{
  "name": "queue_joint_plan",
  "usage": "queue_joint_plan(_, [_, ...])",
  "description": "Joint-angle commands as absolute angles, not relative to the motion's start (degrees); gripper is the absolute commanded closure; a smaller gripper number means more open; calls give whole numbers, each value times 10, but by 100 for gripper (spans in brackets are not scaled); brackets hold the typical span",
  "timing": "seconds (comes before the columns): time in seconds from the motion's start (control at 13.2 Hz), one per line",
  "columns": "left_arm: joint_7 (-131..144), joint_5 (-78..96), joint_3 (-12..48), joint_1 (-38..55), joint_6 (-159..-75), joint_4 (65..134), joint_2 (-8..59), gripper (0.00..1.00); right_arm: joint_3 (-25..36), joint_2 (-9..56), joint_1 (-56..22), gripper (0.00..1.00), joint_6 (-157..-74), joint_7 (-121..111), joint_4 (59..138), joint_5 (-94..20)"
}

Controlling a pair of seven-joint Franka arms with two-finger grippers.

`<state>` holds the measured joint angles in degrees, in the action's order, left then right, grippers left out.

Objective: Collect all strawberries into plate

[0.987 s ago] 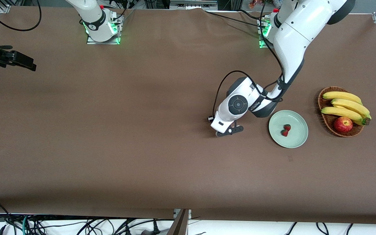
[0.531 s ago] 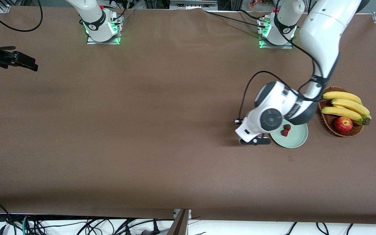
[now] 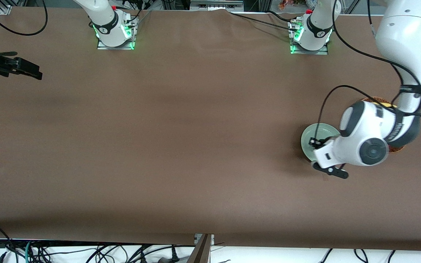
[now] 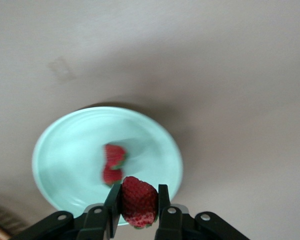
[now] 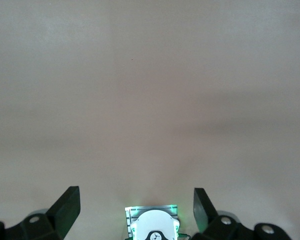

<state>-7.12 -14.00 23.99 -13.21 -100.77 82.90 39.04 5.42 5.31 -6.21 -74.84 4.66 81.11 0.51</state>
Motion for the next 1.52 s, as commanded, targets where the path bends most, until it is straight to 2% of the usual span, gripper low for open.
queue_joint_plan(0.0, [-140, -182, 246, -163, -1013, 835, 402, 91, 54, 47, -63, 0, -745, 40, 817, 9])
queue_joint_plan(0.3, [-230, -186, 246, -222, -1124, 911, 407, 91, 54, 47, -64, 0, -745, 40, 817, 9])
queue_joint_plan(0.53, [-230, -185, 246, -227, -1160, 940, 407, 88, 54, 47, -64, 0, -745, 40, 817, 9])
queue_joint_plan(0.61, [-229, -185, 247, -230, -1169, 947, 406, 84, 54, 47, -64, 0, -745, 40, 817, 9])
queue_joint_plan(0.68, [-229, -184, 247, -230, -1168, 947, 405, 56, 54, 47, -64, 0, -745, 40, 817, 9])
queue_joint_plan(0.76, [-235, -184, 247, -229, -1167, 946, 403, 1, 54, 47, -64, 0, -745, 40, 817, 9])
queue_joint_plan(0.91, [-230, -183, 250, -229, -1160, 943, 394, 0, 54, 47, -65, 0, -746, 40, 817, 9])
queue_joint_plan(1.44, [-214, -178, 277, -223, -1117, 929, 288, 0, 53, 59, -66, 0, -751, 38, 795, 9])
